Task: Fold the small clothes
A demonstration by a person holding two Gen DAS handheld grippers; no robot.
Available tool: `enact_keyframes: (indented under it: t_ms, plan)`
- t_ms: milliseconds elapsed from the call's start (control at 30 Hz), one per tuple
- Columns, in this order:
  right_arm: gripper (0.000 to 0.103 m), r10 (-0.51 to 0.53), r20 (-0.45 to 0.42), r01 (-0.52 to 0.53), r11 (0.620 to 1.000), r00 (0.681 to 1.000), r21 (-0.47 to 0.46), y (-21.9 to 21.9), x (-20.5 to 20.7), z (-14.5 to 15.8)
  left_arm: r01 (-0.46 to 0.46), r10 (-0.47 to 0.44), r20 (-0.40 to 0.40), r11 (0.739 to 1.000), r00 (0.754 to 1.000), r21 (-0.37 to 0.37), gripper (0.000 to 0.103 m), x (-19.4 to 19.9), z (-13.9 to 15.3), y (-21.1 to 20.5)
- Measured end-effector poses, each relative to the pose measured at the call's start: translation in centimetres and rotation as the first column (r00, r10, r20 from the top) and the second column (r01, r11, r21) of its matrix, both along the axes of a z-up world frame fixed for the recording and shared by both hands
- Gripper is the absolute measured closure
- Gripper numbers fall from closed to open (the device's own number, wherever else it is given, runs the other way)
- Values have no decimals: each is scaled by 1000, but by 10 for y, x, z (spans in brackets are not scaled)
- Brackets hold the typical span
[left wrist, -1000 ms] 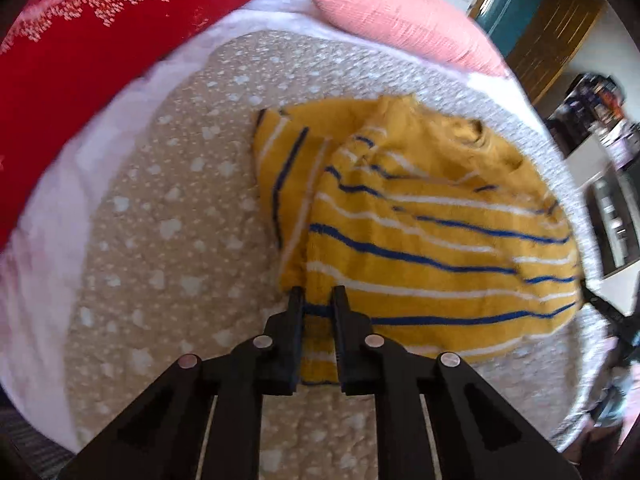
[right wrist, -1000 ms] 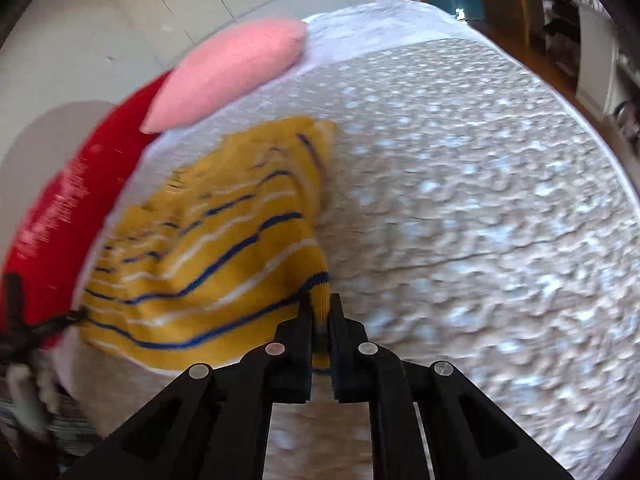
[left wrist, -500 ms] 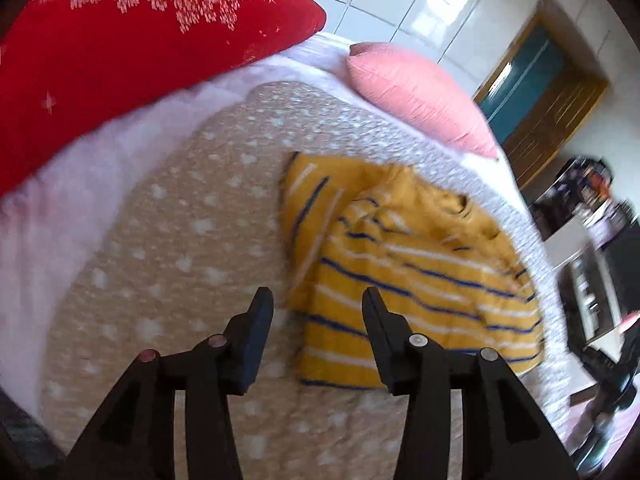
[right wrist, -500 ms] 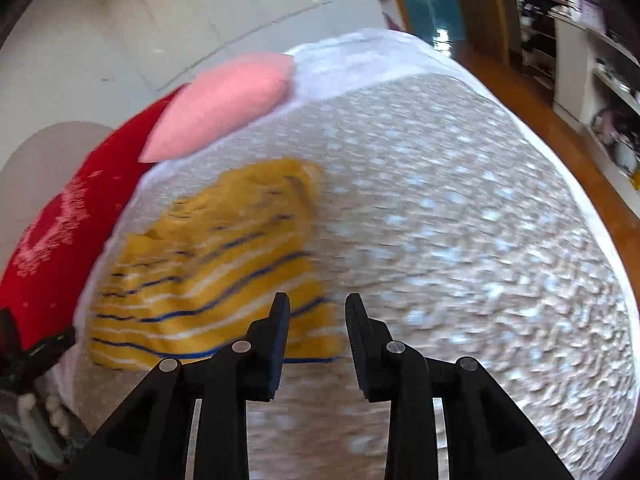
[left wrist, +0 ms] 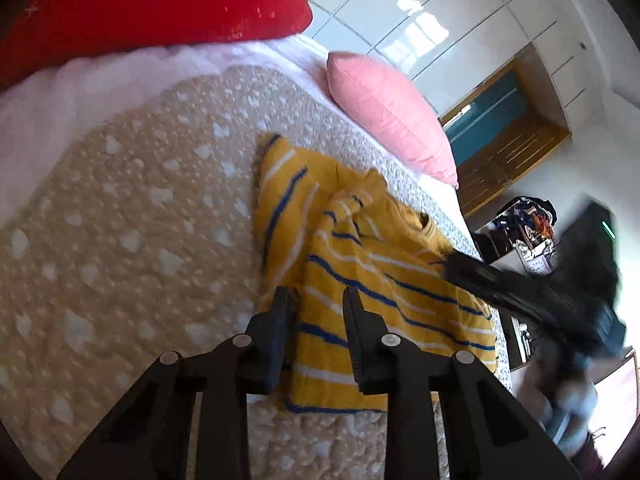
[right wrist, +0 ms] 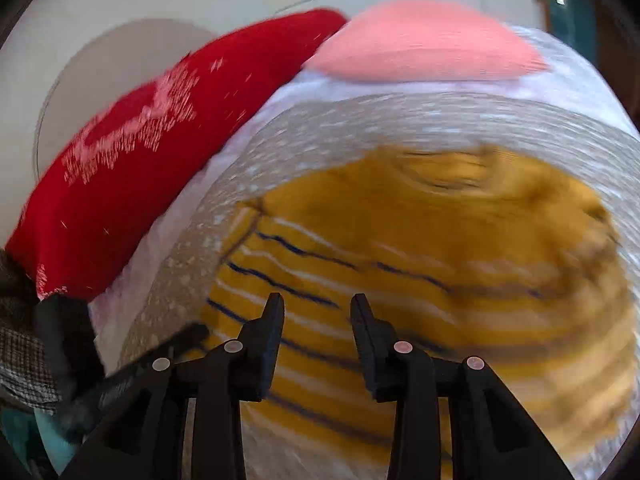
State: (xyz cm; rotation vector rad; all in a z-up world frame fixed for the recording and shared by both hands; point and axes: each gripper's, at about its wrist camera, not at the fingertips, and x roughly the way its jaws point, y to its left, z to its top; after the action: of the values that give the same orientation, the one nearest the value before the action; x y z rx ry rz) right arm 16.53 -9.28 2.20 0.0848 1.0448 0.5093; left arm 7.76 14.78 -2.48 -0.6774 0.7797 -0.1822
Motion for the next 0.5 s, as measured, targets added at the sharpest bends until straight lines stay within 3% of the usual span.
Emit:
enact_keyframes:
  t_ms: [133, 267, 400, 500]
  plan:
    - [65, 10, -42, -14, 995, 999, -99, 60, 48, -35, -19, 18, -7, 999, 1000, -46, 78, -3, -6, 20]
    - [64, -11, -84, -2, 989, 996, -149, 86, 76, -58, -49, 48, -27, 997, 998, -52, 78, -6, -8, 35]
    - [58, 3, -81, -19, 981, 997, -192, 99, 85, -65, -76, 74, -32, 993, 997, -95, 70, -6, -9, 49]
    - [56, -6, -96, -10, 987, 995, -162, 96, 85, -60, -89, 85, -39, 989, 996, -119, 68, -10, -14, 57]
